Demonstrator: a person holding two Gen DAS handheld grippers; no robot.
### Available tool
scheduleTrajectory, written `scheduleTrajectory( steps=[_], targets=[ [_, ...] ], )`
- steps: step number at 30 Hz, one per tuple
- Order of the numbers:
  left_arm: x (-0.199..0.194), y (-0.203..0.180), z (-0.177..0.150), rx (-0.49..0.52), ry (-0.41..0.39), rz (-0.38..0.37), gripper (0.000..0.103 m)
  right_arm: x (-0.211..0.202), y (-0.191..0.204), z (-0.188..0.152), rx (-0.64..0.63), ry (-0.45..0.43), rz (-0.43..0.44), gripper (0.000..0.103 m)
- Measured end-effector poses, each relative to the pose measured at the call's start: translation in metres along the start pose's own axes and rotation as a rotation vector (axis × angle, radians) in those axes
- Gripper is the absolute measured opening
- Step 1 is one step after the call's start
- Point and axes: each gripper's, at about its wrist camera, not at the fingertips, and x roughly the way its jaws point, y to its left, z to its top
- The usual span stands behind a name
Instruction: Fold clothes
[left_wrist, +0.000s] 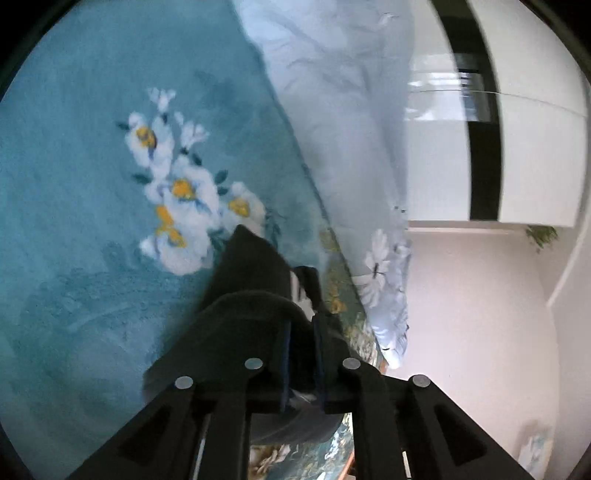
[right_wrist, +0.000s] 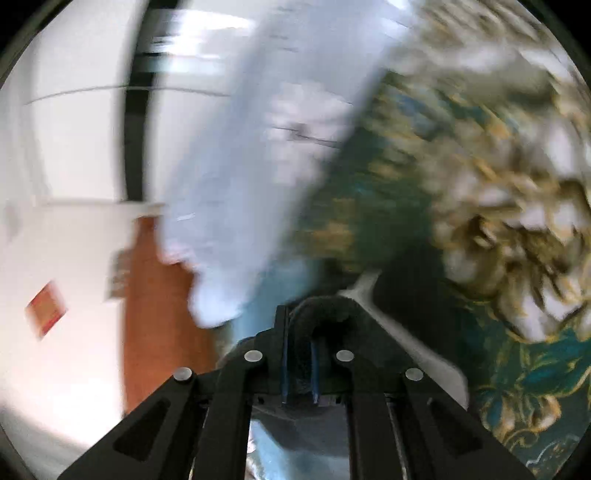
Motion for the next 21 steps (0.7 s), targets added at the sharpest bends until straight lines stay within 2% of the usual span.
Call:
scheduleTrajectory(
  steps=[1,2,3,4,5,6,10,13,17,19,21],
  targets=[
    [0.003,0.001,0.008,-0.026,-0.015,0.004,0.023,0.008,-0.008,0.0,0.041,0.008,-0.02,0.014],
    [0.005,0.002,0.015,-0.051,-0.031,0.009,0.037,0.011,-0.014,-0.002,0.066,0.002,-0.02,0.017],
    [0.007,0.004,0.017,-0.061,-0.039,0.022,0.045,0.011,-0.017,-0.004,0.075,-0.009,-0.013,0.018],
    [0.007,0.009,0.013,-0.055,-0.04,0.045,0.055,0.008,-0.019,-0.006,0.074,-0.019,-0.007,0.035],
    [0.008,0.013,0.008,-0.048,-0.041,0.069,0.057,0.004,-0.021,-0.007,0.07,-0.031,-0.004,0.051],
    [0.008,0.017,0.004,-0.042,-0.041,0.092,0.058,-0.001,-0.021,-0.008,0.065,-0.042,-0.008,0.053],
    [0.01,0.034,-0.012,-0.017,-0.045,0.184,0.06,-0.024,-0.016,-0.013,-0.017,-0.098,-0.067,0.054],
    [0.011,0.047,-0.025,0.001,-0.047,0.254,0.06,-0.035,-0.01,-0.027,-0.125,-0.098,-0.194,0.059],
    [0.013,0.059,-0.038,0.034,-0.05,0.34,0.06,-0.023,-0.023,-0.054,-0.283,-0.009,-0.442,0.059],
    [0.018,0.049,-0.033,0.076,-0.054,0.36,0.06,-0.017,-0.028,-0.065,-0.318,0.005,-0.49,0.059],
    [0.022,0.04,-0.029,0.119,-0.058,0.38,0.06,-0.017,-0.022,-0.072,-0.352,-0.028,-0.506,0.059]
  ],
)
